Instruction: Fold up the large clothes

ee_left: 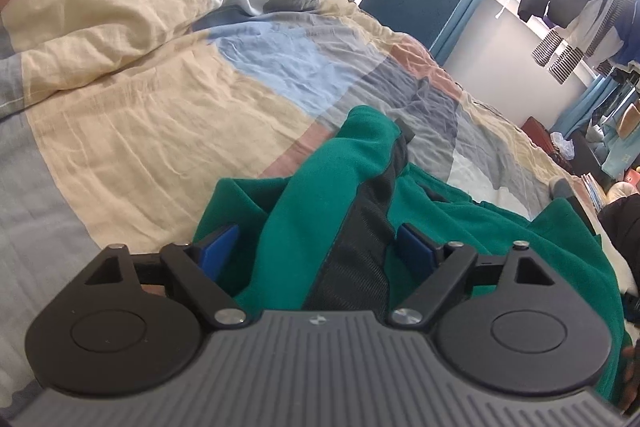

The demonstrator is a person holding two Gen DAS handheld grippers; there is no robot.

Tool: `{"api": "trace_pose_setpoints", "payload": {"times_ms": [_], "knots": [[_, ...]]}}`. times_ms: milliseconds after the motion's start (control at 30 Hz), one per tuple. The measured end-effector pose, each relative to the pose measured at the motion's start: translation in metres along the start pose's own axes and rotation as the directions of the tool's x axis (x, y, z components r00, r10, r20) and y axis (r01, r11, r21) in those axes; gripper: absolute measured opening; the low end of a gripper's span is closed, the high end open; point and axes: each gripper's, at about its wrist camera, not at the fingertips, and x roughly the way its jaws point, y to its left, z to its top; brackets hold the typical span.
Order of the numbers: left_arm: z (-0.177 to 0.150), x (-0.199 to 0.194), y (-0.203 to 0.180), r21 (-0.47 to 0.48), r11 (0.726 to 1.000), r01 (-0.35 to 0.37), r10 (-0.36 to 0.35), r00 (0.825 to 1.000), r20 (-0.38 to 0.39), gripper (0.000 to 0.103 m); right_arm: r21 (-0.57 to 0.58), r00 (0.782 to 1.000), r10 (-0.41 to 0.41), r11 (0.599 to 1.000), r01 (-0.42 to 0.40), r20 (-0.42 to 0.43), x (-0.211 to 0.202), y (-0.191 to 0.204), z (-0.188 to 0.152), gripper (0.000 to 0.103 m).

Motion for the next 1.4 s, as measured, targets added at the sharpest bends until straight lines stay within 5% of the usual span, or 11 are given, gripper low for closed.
{"api": "trace_pose_setpoints", "payload": {"times_ms": [133, 167, 267, 333, 400, 433, 667, 1033, 1400], "knots": [[-0.002, 0.002, -0.002, 0.011, 1.000, 0.002, -0.002, 1.000, 0.005, 0.071, 0.072, 0.993, 0.104, 0.992, -0.100, -0.058, 0.011, -0.009, -0.007, 0.088], [-0.002, 0.002, -0.001, 0.010, 1.000, 0.011, -0.011, 1.000, 0.004, 0.059, 0.093, 0.988, 0.144, 0.986, -0.138, -0.064, 0.012, -0.009, -0.007, 0.085], [-0.001, 0.002, 0.000, -0.009, 0.999, 0.041, -0.041, 0.999, 0.003, 0.034, 0.050, 0.985, 0.158, 0.987, -0.155, -0.070, 0.011, 0.003, -0.006, 0.066], [0.000, -0.001, 0.001, -0.022, 0.999, 0.045, -0.045, 0.999, 0.021, 0.020, -0.011, 0.990, 0.129, 0.992, -0.130, -0.056, 0.007, 0.012, -0.007, 0.031], [0.001, -0.006, 0.003, -0.031, 0.998, 0.053, -0.052, 0.998, 0.041, 0.010, -0.020, 0.993, 0.113, 0.993, -0.114, -0.035, 0.001, 0.014, -0.002, 0.015], [0.003, -0.008, 0.004, -0.034, 0.997, 0.065, -0.064, 0.997, 0.045, 0.009, -0.010, 0.993, 0.115, 0.993, -0.115, -0.019, -0.003, 0.013, 0.002, 0.008], [0.016, -0.023, 0.014, -0.064, 0.990, 0.125, -0.117, 0.987, 0.114, 0.007, 0.061, 0.994, 0.074, 0.995, -0.079, 0.082, -0.017, -0.003, 0.020, 0.008], [0.009, -0.005, 0.013, -0.028, 0.996, 0.089, -0.087, 0.994, 0.070, 0.010, 0.066, 1.000, 0.008, 0.998, -0.010, 0.020, 0.013, -0.002, 0.001, 0.009], [-0.007, -0.064, -0.005, 0.064, 0.997, 0.030, -0.040, 0.986, 0.161, 0.049, 0.079, 0.992, 0.035, 0.996, -0.045, 0.122, -0.053, 0.006, -0.005, 0.013]]}}
